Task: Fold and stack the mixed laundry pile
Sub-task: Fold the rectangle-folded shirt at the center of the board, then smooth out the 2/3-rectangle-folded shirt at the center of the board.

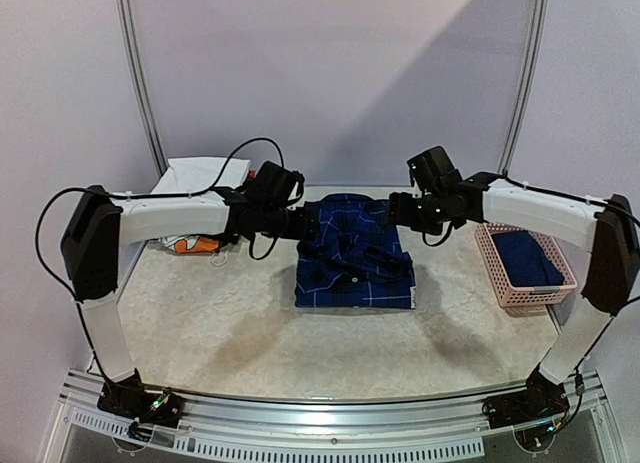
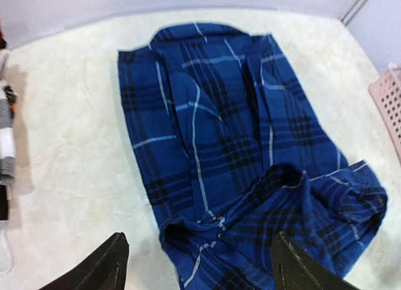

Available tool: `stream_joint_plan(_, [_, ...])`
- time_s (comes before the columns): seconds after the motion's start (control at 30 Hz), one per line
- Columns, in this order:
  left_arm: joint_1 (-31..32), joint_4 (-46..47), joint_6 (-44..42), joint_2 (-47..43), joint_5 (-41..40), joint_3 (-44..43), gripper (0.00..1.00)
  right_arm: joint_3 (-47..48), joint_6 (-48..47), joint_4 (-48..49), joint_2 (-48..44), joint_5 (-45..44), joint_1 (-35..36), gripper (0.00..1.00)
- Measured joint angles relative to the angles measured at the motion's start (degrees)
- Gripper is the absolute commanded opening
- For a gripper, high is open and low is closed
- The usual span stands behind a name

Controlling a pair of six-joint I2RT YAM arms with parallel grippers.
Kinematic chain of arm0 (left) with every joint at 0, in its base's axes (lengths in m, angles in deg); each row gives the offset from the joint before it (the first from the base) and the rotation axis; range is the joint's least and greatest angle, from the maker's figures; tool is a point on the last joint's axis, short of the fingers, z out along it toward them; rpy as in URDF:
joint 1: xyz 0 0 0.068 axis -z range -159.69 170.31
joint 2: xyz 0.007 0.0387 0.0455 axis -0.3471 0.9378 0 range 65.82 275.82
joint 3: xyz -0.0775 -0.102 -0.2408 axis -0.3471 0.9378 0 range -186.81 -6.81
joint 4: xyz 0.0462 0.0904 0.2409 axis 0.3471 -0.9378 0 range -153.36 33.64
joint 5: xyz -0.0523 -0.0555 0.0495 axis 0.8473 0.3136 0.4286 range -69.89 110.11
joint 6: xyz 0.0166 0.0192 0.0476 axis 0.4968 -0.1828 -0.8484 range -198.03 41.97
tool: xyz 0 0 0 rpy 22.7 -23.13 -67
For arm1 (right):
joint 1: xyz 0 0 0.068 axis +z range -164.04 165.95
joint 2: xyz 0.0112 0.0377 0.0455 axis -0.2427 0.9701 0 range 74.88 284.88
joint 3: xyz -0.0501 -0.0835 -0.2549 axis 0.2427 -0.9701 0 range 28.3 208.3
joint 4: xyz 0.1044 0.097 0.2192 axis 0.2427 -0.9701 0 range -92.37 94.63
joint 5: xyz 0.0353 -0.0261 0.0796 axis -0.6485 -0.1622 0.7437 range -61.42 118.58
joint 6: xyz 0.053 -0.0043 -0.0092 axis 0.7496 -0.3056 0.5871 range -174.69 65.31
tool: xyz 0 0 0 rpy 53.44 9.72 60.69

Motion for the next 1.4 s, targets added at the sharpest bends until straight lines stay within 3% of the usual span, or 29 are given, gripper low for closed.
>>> stream_joint_plan(0.2, [0.9,0.4,-0.2,-8.4,-3.2,6.6,0.78,-8.3,-2.3,2.0,-9.2,1.4,6.9,0.61])
stream_joint_plan(0.37, [3.3,0.8,0.2,-10.6,-4.4,13.1,0.77,-11.7,-1.9,3.6,-8.5,1.3,17.3,0.50])
stream_joint_plan(0.47, [4.6,1.0,0.9,-11.2,-4.3,16.2,0.77,-11.8,-0.9,4.8,-6.0,1.3,19.7,0.45])
stream_joint_plan(0.77, [5.6,2.7,1.7,-15.3,-4.6,20.7,0.75,-8.6,1.4,4.9,6.9,-0.6,19.8,0.39])
stream_joint_plan(1.4, [7.2,4.8,2.5,-17.9,-4.6,25.2,0.71,4.3,-1.1,0.3,17.5,-5.9,15.2,0.40])
